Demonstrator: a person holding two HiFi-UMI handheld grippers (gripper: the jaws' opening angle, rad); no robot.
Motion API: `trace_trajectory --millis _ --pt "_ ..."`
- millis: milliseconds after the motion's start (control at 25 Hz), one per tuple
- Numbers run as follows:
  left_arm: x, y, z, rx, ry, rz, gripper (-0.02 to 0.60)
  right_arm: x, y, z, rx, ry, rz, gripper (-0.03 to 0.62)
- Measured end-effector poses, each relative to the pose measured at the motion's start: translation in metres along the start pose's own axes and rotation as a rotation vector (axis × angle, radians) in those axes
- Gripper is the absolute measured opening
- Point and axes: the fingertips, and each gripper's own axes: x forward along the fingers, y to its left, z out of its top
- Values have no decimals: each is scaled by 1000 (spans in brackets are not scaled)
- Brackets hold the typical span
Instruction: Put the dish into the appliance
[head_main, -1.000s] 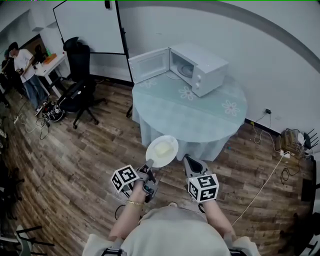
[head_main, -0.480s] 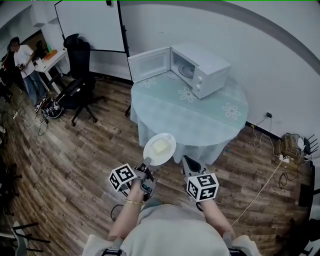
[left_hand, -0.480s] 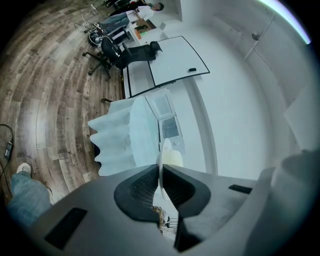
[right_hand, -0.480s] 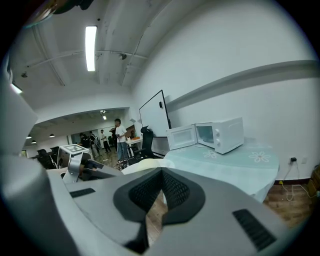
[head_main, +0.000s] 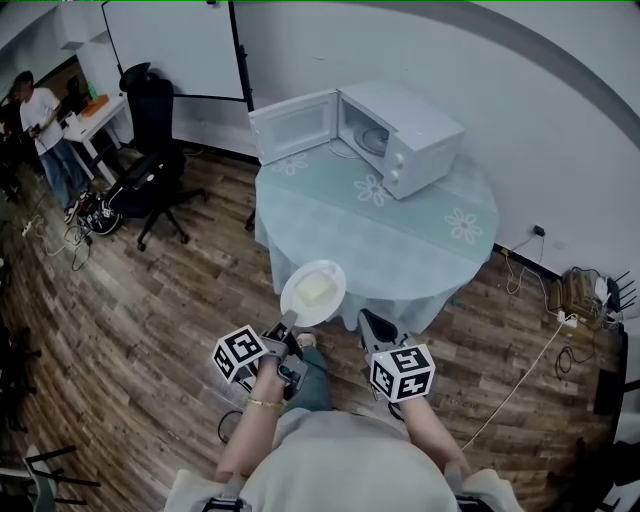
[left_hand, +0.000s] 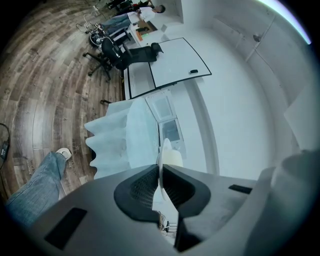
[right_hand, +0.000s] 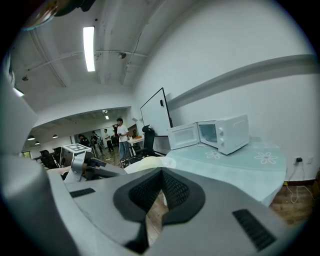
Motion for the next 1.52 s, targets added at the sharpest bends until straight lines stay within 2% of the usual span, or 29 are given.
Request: trace_trajectory --millis 560,1520 --pt "101 -21 71 19 57 -16 32 94 -53 47 8 2 -39 6" --pt "301 -49 231 53 193 -28 32 298 -144 145 39 -5 -142 6"
